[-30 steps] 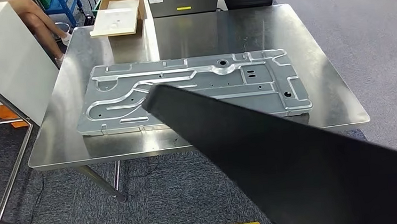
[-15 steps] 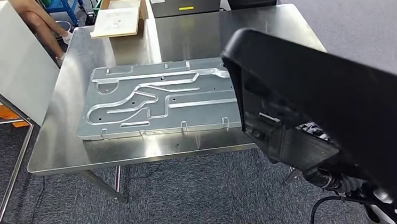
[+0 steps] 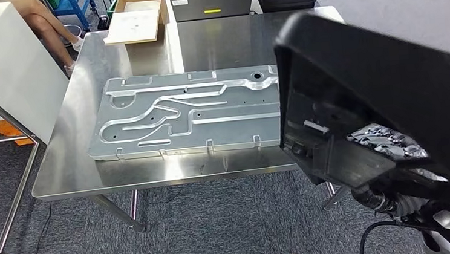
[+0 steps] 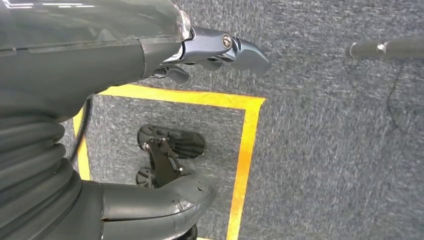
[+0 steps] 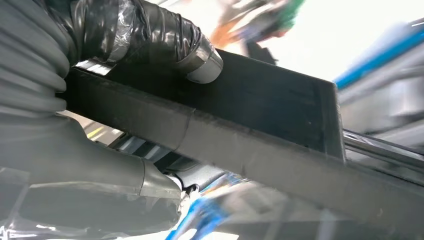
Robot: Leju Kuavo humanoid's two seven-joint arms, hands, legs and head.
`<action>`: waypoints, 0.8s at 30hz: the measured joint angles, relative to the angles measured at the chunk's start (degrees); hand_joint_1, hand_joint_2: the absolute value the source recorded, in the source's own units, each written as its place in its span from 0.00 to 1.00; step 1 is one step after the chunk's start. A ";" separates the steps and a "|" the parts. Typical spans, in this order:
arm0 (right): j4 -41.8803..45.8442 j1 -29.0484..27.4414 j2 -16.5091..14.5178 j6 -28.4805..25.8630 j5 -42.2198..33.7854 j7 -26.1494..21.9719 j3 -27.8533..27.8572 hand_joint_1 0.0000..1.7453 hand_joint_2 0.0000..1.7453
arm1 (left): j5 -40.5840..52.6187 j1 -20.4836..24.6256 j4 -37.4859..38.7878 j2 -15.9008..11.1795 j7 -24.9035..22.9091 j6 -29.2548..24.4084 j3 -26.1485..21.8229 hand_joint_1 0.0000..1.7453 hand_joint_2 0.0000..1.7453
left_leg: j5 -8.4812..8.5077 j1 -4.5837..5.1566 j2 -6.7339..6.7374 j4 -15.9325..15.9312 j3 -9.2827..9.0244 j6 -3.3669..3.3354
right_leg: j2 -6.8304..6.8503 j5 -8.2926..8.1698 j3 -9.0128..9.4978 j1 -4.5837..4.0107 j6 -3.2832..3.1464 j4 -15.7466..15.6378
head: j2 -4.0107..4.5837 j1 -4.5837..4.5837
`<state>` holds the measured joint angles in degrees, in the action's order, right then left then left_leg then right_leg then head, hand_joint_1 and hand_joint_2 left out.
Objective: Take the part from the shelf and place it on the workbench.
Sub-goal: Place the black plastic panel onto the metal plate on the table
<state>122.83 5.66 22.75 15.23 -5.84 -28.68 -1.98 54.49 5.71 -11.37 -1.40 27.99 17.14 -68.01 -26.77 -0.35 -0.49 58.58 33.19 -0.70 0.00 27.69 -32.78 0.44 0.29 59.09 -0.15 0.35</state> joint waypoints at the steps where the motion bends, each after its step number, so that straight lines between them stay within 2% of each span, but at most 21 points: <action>1: -0.95 -0.30 1.36 -0.86 1.16 1.88 2.50 0.94 1.00 | -0.09 -0.13 0.00 -0.01 0.14 0.13 -0.02 0.00 1.00 | 0.16 -0.07 -0.04 -0.26 -0.08 -0.39 | 0.02 0.19 0.05 0.09 0.36 0.16 | 0.00 -0.01; 4: -4.34 -0.71 5.12 -1.92 3.28 4.28 8.66 0.94 1.00 | -0.19 -0.41 -0.01 -0.02 0.48 0.39 -0.07 0.00 1.00 | 0.59 -0.29 -0.08 -0.92 -0.36 -1.28 | 0.00 1.35 -0.26 0.33 1.04 1.43 | 0.00 -0.02; 7: -4.78 -0.68 5.48 -1.92 3.56 4.36 9.30 0.94 1.00 | -0.20 -0.44 -0.02 -0.03 0.51 0.41 -0.07 0.00 1.00 | 0.59 -0.29 -0.08 -0.94 -0.35 -1.36 | 0.00 1.62 -0.42 0.31 1.08 1.75 | 0.00 -0.02; 9: -6.84 -0.50 7.18 -2.20 6.43 5.23 12.38 0.94 1.00 | -0.23 -0.58 -0.02 -0.12 0.62 0.43 -0.16 0.00 1.00 | 0.62 -0.26 -0.08 -0.93 -0.25 -1.55 | -0.01 3.62 -2.07 0.33 1.29 5.10 | 0.00 -0.02; 10: -10.64 0.32 9.78 -3.06 11.42 6.91 15.34 0.94 1.00 | -0.14 -0.70 -0.02 -0.20 0.67 0.43 -0.25 0.00 1.00 | 0.59 -0.20 -0.08 -0.86 -0.20 -1.66 | -0.01 4.29 -3.57 0.37 1.50 7.87 | 0.00 -0.02; 11: -14.93 1.48 12.69 -4.13 16.84 8.76 18.16 0.94 1.00 | -0.02 -0.76 -0.02 -0.27 0.69 0.44 -0.34 0.00 1.00 | 0.52 -0.14 -0.07 -0.74 -0.18 -1.73 | -0.01 4.05 -4.35 0.42 1.67 9.09 | 0.00 -0.02; 13: -22.86 4.52 17.69 -6.46 26.10 11.87 20.92 0.94 1.00 | 0.31 -0.64 -0.02 -0.34 0.58 0.44 -0.44 0.00 1.00 | 0.21 0.07 -0.05 -0.37 -0.19 -1.56 | -0.01 0.84 -2.99 0.42 1.69 5.52 | 0.00 -0.02; 14: -24.61 5.76 18.74 -7.12 27.65 12.32 20.71 0.94 1.00 | 0.42 -0.48 -0.02 -0.37 0.50 0.44 -0.44 0.00 1.00 | 0.09 0.18 -0.05 -0.18 -0.11 -1.37 | -0.05 -0.39 -1.58 0.33 1.50 2.35 | 0.00 -0.01; 15: -26.19 6.89 19.57 -7.68 29.11 12.67 20.30 0.94 1.00 | 0.54 -0.35 -0.02 -0.42 0.43 0.44 -0.44 0.00 1.00 | 0.05 0.29 -0.04 -0.08 0.00 -1.16 | -0.09 -0.74 -0.93 0.22 1.31 0.70 | 0.00 -0.01; 18: -30.59 9.99 21.54 -9.06 33.88 13.78 17.87 0.94 1.00 | 0.86 -0.16 -0.02 -0.58 0.21 0.44 -0.44 0.00 1.00 | -0.08 0.41 -0.01 0.07 0.27 -0.54 | -0.12 -0.67 -1.05 0.25 0.48 0.14 | 0.01 0.00; 19: -31.78 10.96 22.07 -9.46 35.58 14.13 16.83 0.94 1.00 | 0.95 -0.10 -0.02 -0.63 0.16 0.44 -0.44 0.00 1.00 | -0.64 0.42 0.02 0.75 0.57 -0.31 | -0.07 -0.72 -1.04 0.39 0.10 0.06 | 0.01 0.00; 21: -33.92 13.09 22.84 -10.19 38.94 14.64 14.51 0.94 1.00 | 1.17 0.04 -0.02 -0.72 0.05 0.44 -0.44 0.00 1.00 | -3.32 0.34 0.09 5.30 2.65 0.20 | 0.08 -0.80 -1.00 0.59 -0.54 -0.09 | 0.01 0.00; 23: -36.34 15.92 23.15 -10.64 42.36 15.08 11.34 0.94 1.00 | 1.38 0.18 -0.02 -0.77 -0.08 0.44 -0.44 0.00 1.00 | -6.59 0.27 0.13 12.97 6.36 0.49 | 0.09 -0.78 -1.03 0.51 -0.84 -0.05 | 0.00 0.00; 24: -37.70 17.55 23.19 -10.72 44.13 15.30 9.40 0.94 1.00 | 1.48 0.26 -0.02 -0.79 -0.15 0.44 -0.44 0.00 1.00 | -7.23 0.26 0.13 15.74 7.81 0.51 | 0.06 -0.75 -1.00 0.43 -0.89 -0.04 | 0.00 0.00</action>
<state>85.12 23.21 45.94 4.51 38.29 -13.38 7.41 55.97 5.97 -11.39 -2.19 27.84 17.57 -68.46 -34.00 -0.10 -0.35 74.32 41.00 -0.19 0.06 26.94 -33.78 0.87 -0.60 59.06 -0.15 0.35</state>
